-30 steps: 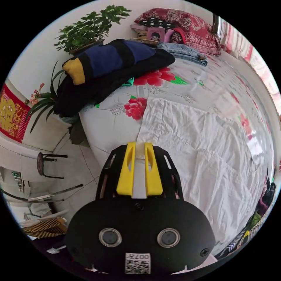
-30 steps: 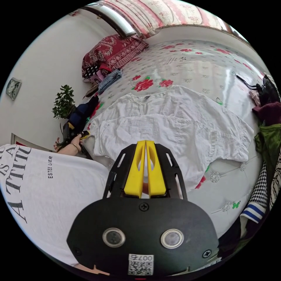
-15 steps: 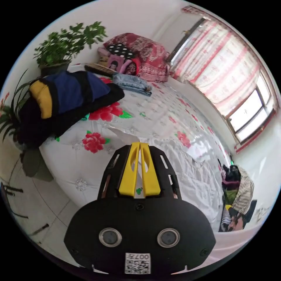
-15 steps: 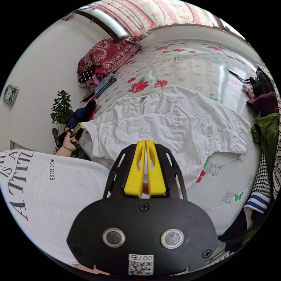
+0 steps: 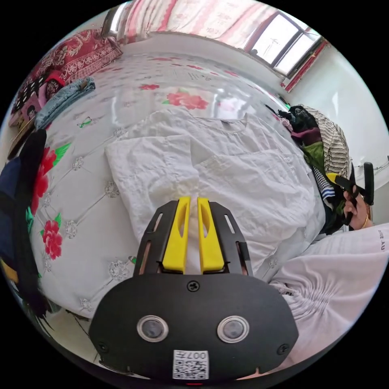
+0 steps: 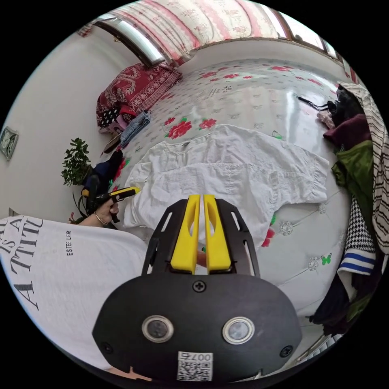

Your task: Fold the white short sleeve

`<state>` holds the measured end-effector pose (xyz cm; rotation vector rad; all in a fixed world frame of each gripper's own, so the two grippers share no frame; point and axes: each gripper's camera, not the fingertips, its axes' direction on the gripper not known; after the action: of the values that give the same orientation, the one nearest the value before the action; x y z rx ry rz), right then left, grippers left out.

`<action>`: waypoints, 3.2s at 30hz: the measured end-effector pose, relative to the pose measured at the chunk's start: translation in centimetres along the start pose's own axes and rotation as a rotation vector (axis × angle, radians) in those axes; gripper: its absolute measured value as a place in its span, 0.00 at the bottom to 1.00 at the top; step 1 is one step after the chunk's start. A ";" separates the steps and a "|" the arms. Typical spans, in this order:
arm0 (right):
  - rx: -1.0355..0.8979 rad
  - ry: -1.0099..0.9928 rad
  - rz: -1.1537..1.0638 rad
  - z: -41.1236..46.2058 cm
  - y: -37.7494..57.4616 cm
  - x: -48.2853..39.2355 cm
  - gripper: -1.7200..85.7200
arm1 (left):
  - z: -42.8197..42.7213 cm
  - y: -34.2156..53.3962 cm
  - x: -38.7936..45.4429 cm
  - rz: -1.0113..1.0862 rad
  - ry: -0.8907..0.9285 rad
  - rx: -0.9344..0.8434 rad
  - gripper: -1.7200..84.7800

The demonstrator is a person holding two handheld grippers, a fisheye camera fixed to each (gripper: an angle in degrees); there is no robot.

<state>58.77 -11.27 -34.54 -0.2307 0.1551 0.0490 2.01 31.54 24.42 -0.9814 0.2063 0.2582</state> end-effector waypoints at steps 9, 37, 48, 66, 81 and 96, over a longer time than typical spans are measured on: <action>0.243 -0.057 0.532 -3.5 3.6 17.7 0.07 | -5.0 2.6 1.8 -0.072 -0.057 0.092 0.03; 0.045 0.087 -0.404 6.6 -9.2 -2.8 0.02 | -3.9 9.6 2.6 -0.371 -0.081 0.003 0.01; -0.303 0.072 -0.383 20.4 -9.5 -7.6 0.07 | -4.5 12.4 -1.3 -0.480 -0.028 0.052 0.02; -0.193 -0.085 -0.446 17.2 0.6 -13.5 0.09 | -0.5 11.4 -10.0 -0.685 0.171 0.005 0.15; -0.204 -0.088 -0.584 17.9 1.9 -18.0 0.08 | -1.9 12.6 -11.3 -0.690 0.140 0.022 0.01; -0.402 -0.208 -0.634 22.5 3.3 -18.8 0.05 | -6.1 10.5 -7.6 -0.581 0.114 0.118 0.01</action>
<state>43.36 -3.40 -10.66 -0.6636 -0.1425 -0.5297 -8.74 31.07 14.95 -0.8997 0.0333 -0.3385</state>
